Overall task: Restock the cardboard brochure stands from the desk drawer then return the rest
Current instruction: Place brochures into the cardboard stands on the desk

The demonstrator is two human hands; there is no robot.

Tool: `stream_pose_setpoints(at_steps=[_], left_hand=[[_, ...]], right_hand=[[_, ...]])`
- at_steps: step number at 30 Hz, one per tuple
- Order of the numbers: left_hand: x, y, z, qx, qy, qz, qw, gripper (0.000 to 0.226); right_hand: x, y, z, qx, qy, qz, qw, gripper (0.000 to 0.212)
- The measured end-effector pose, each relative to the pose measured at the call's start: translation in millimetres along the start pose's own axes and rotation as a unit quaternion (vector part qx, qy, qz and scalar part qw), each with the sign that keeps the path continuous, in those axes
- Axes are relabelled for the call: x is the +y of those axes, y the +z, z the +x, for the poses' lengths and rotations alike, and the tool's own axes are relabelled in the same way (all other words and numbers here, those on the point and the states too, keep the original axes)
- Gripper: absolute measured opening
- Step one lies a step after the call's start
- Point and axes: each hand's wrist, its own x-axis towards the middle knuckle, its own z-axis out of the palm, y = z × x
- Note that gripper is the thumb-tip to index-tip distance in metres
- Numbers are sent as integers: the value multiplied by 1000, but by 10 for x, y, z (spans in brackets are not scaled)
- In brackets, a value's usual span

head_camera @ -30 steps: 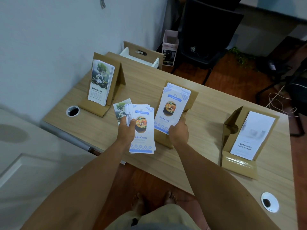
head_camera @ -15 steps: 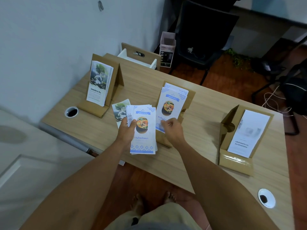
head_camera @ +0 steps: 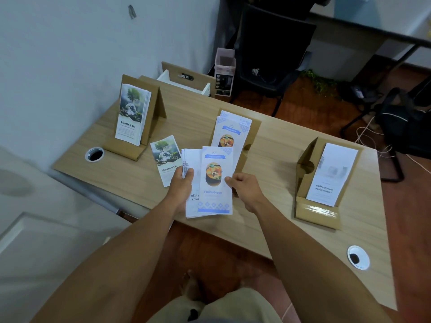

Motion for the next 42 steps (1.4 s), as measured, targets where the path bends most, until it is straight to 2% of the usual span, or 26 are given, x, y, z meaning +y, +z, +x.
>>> stream_pose_setpoints(at_steps=[2,5,8,12,20,28,30,32,35,38,40,42], left_hand=[[-58,69,-69,9,17,5,1000,21],[-203,243,-198,22,32,3,999,19],[-297,362,-295,33,36,-4,999,13],[-534,678,-516,45,37,-28,998,13],[-934,1022,-861,91,28,-35,995,16],[-907,1174,-947,85,31,-16,996,13],[-877,1202,-948,77,36,-8,996,12],[-853,1227,-951,69,33,-9,997,11],[-829,1244,-966,58,18,-16,998,11],[-775,1330,-975,38,8,-27,999,19],[-740,1441,-977,20,2,-40,999,17],[-705,1586,-987,-19,-3,-57,998,12]], right_hand=[[65,-163,-20,44,19,17,999,7],[199,-544,-61,118,33,47,991,21],[378,-908,-101,174,37,-18,984,27],[613,-1367,-153,142,49,-87,985,28],[758,-1521,-150,50,36,-168,984,31],[775,-1503,-265,69,21,-221,973,16],[759,-1495,-294,74,24,-223,972,20],[724,-1499,-316,87,6,-225,970,33],[614,-1500,-378,92,-39,-179,979,38],[467,-1479,-487,29,-30,-45,998,34],[408,-1484,-565,-19,-22,-21,999,38],[404,-1522,-613,-30,-24,-12,999,29]])
